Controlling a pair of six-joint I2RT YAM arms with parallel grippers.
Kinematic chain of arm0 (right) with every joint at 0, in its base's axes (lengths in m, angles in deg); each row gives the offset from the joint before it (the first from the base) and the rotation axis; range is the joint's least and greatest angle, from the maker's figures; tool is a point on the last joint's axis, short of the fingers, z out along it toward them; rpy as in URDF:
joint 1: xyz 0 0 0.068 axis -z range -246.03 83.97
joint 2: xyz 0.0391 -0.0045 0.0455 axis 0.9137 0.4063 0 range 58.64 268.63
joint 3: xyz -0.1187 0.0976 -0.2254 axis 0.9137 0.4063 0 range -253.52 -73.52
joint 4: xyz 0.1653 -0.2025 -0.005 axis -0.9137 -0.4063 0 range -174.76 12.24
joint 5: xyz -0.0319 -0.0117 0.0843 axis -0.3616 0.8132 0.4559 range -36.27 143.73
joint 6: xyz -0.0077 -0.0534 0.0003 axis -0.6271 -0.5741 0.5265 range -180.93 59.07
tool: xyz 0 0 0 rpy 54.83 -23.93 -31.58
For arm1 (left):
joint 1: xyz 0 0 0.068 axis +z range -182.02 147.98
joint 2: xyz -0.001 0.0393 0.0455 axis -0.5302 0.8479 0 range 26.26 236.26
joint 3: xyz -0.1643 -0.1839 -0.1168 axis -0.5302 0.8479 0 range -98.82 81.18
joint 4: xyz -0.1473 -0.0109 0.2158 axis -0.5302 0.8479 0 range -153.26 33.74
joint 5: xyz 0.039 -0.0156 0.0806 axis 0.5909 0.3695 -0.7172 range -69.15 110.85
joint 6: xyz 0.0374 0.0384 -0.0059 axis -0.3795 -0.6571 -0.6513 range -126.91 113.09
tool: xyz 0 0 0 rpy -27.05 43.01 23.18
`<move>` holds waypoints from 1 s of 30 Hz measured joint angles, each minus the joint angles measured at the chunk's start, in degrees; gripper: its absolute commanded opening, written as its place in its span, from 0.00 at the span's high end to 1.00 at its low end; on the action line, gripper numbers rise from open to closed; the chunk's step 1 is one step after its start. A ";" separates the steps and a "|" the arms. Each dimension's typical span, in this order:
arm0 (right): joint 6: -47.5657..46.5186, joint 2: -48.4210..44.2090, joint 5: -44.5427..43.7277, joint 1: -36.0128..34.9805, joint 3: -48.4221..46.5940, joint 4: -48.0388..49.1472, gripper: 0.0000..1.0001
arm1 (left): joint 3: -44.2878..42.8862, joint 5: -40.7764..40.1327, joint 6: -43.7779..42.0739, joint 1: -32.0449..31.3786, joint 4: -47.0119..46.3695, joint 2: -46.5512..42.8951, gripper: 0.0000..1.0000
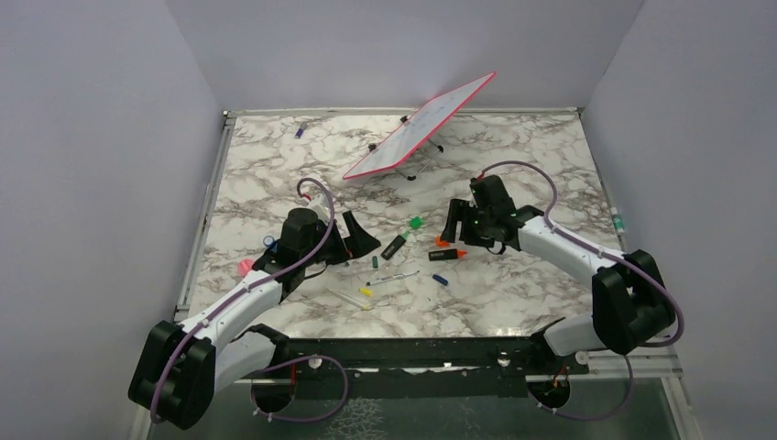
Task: Insert the pens into the pen caps
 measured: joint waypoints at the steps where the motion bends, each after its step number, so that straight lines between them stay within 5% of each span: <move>1: -0.20 0.92 -1.25 -1.16 -0.59 -0.39 0.28 | 0.31 -0.20 0.37 -0.15 -0.39 0.00 0.01; 8: -1.70 5.29 -8.85 -3.37 -2.51 -2.80 0.38 | 0.46 -0.66 0.74 -0.28 -2.19 0.02 0.01; 30: -4.81 12.07 -14.10 -4.57 -4.61 -8.61 0.35 | 0.44 -0.74 -1.25 -0.31 -2.67 1.57 0.01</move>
